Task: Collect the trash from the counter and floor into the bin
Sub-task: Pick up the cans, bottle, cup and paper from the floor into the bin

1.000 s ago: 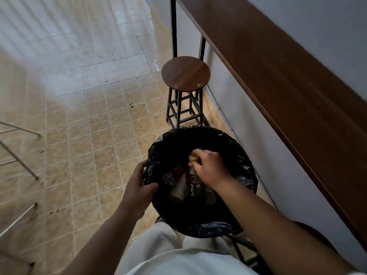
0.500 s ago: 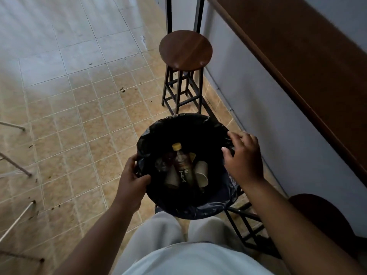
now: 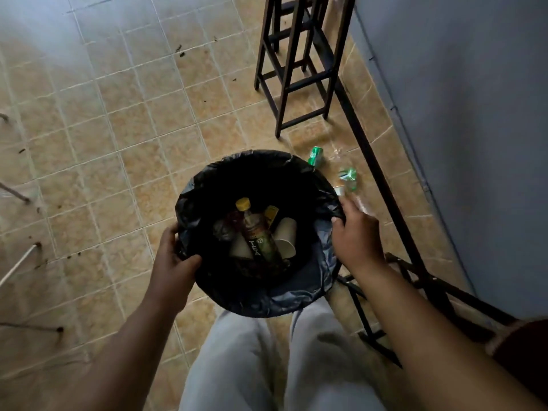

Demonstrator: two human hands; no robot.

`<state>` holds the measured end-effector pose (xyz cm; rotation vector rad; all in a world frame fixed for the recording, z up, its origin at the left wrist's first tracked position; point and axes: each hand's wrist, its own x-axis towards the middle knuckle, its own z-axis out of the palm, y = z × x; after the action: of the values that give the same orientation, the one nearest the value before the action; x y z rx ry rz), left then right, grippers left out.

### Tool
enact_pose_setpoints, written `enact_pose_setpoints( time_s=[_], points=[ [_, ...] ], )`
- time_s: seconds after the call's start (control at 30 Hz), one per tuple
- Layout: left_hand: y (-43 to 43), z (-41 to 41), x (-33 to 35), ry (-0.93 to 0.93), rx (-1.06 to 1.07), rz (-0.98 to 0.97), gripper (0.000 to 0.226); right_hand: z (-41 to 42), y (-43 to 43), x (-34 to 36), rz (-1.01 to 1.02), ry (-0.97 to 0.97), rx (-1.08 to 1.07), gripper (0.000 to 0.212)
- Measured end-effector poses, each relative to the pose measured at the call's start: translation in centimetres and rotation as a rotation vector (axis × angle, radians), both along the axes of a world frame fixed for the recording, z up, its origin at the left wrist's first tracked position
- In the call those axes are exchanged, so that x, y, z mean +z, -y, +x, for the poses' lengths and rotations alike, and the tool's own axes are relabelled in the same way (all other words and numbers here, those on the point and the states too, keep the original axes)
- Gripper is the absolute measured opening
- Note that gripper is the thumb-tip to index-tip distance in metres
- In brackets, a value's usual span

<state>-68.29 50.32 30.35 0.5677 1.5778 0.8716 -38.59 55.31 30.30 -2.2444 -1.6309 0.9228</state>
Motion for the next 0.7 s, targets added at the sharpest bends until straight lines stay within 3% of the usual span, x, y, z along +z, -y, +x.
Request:
enact_pose_setpoints(
  time_s=[0.17,0.47,0.7],
  points=[
    [-1.0,-1.0,-12.5,-0.052,0.012,-0.052,0.069,-1.6,-1.5,-12.5,-0.029,-0.041,0.019,0.054],
    [-8.5,-3.8,-33.1,-0.106,-0.063,0.027,0.06,-3.1,-9.5,-33.0,-0.038,-0.064,0.05,0.037],
    [-15.4,-5.7,-42.3,-0.153,-0.147,0.122,0.064,-3.8,-16.8,-42.4,0.064,-0.085,0.106,0.034]
  ],
)
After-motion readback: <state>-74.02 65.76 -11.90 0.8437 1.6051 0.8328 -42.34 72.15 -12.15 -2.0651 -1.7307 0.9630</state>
